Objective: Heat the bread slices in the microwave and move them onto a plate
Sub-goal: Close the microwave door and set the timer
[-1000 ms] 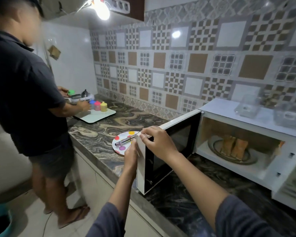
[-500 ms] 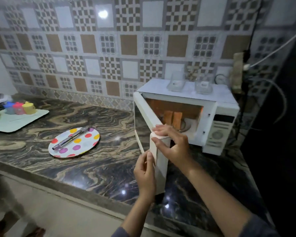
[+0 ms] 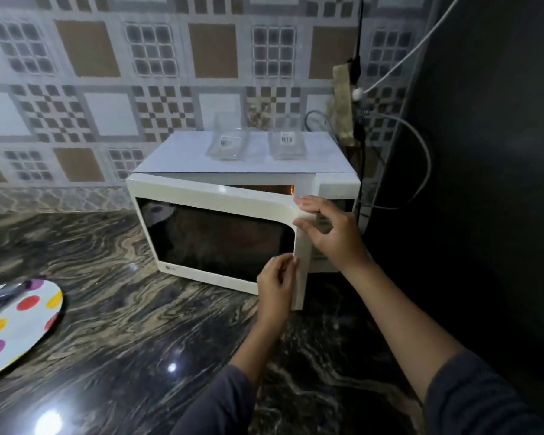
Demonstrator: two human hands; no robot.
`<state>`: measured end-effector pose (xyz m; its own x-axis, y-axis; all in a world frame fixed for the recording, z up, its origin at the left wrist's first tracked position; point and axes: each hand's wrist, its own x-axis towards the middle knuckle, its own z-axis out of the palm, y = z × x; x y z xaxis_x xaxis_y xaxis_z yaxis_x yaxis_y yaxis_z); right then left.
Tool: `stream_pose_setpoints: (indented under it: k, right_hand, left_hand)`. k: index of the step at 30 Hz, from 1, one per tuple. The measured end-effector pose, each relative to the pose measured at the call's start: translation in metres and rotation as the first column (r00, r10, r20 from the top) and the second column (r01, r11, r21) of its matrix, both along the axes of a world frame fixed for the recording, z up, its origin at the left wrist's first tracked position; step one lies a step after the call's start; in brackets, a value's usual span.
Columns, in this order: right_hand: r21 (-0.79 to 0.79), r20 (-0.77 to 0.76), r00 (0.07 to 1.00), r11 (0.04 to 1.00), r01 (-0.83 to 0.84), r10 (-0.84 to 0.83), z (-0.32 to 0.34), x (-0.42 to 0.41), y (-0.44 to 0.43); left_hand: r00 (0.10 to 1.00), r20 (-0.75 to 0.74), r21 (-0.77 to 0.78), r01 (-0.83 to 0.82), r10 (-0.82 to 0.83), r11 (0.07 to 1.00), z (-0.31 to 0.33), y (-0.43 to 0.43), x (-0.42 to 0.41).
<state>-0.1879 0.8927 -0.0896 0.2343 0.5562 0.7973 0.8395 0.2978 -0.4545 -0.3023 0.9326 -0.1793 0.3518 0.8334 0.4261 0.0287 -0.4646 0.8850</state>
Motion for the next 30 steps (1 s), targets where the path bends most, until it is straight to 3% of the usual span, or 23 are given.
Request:
stream_pose_setpoints:
  k: [7,12,15,19,23,30]
  right_hand:
    - [-0.210,0.104,0.988,0.968,0.137,-0.117,0.015,0.046,0.023]
    - [-0.391,0.301,0.902,0.823,0.413,-0.310,0.023,0.068,0.029]
    - [-0.368,0.403,0.847,0.786,0.496,-0.345,0.018,0.070,0.033]
    - [-0.305,0.421,0.819,0.790,0.532,-0.389,0.011,0.073,0.038]
    - [-0.287,0.411,0.806,0.779,0.558,-0.425,0.010,0.073,0.042]
    - [-0.265,0.411,0.793,0.774,0.575,-0.449,0.008,0.074,0.049]
  left_hand:
    - [0.996,-0.068,0.041,0.056,-0.053,0.998,0.006,0.038,0.041]
    - [0.987,-0.107,0.069,0.128,-0.120,0.989,0.003,0.051,0.051]
    - [0.965,-0.170,0.076,0.216,-0.201,0.973,0.001,0.054,0.052]
    - [0.945,-0.246,0.060,0.237,-0.216,0.970,-0.004,0.054,0.053]
    - [0.928,-0.341,0.118,0.198,-0.148,0.973,-0.004,0.057,0.062]
    - [0.930,-0.366,0.151,0.081,-0.021,0.985,-0.001,0.054,0.071]
